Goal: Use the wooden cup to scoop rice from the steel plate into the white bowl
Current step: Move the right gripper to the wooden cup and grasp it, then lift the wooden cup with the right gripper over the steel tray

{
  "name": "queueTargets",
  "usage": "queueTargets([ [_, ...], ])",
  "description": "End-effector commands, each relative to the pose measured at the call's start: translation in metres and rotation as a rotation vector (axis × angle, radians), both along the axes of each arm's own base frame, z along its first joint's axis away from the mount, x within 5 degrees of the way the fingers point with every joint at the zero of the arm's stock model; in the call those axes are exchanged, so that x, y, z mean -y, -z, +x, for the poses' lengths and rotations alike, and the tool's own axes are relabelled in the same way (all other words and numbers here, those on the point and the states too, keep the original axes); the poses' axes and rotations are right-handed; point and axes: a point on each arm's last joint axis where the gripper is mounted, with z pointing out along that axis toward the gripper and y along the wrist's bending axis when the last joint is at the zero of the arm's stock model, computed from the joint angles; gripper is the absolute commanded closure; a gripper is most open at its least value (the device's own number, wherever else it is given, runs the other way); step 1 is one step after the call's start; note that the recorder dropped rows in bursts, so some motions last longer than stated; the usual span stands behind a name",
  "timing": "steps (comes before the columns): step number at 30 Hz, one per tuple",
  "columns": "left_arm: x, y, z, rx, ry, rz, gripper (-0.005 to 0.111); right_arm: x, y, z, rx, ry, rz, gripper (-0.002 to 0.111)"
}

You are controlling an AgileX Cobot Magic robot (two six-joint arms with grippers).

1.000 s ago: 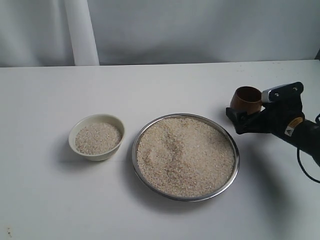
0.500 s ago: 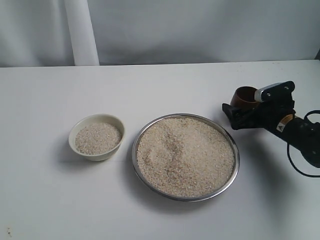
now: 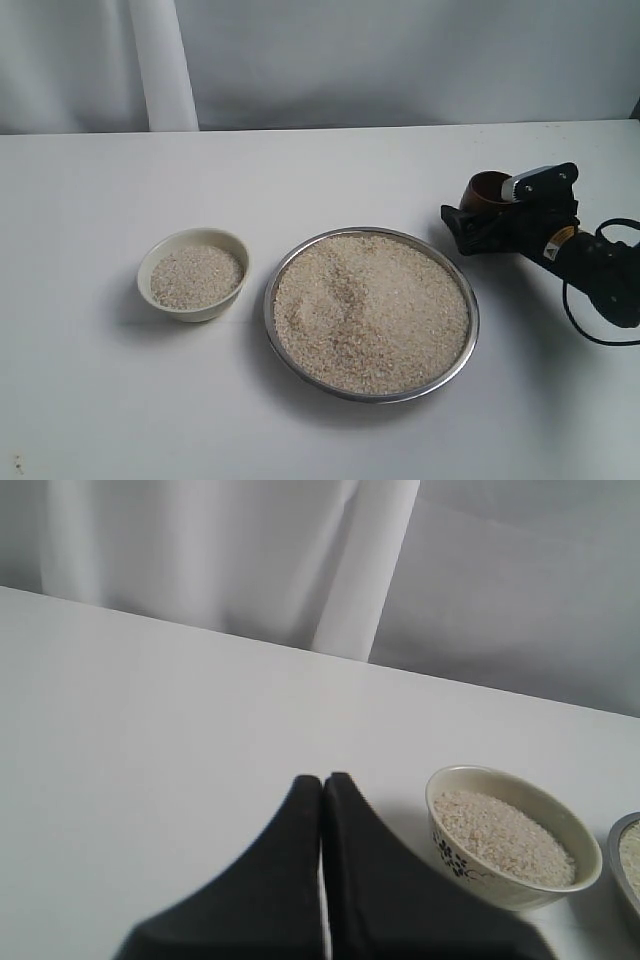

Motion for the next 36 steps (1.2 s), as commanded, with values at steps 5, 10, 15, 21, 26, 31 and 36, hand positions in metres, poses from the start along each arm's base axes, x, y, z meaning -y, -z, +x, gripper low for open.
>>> queueTargets([
  [5,0.000,0.000,0.000,0.002,0.006,-0.007,0.107,0.001,-0.001,0.001,0.007,-0.003,0.008,0.056],
  [10,0.000,0.000,0.000,0.002,0.006,-0.007,0.107,0.000,-0.001,0.001,0.001,0.001,0.024,0.074],
  [15,0.000,0.000,0.000,0.002,0.006,-0.007,0.107,0.000,-0.001,0.001,-0.004,0.000,0.020,0.081],
  [21,0.000,0.000,0.000,0.002,0.006,-0.007,0.107,-0.002,-0.007,0.000,-0.007,-0.040,0.011,0.088],
  [26,0.000,0.000,0.000,0.002,0.006,-0.007,0.107,-0.008,-0.040,-0.001,-0.057,-0.123,-0.076,0.108],
  [31,0.000,0.000,0.000,0.002,0.006,-0.007,0.107,-0.015,-0.095,-0.007,-0.137,-0.076,-0.126,0.108],
  [36,0.000,0.000,0.000,0.002,0.006,-0.007,0.107,-0.034,-0.162,-0.026,-0.096,-0.031,-0.245,0.108],
])
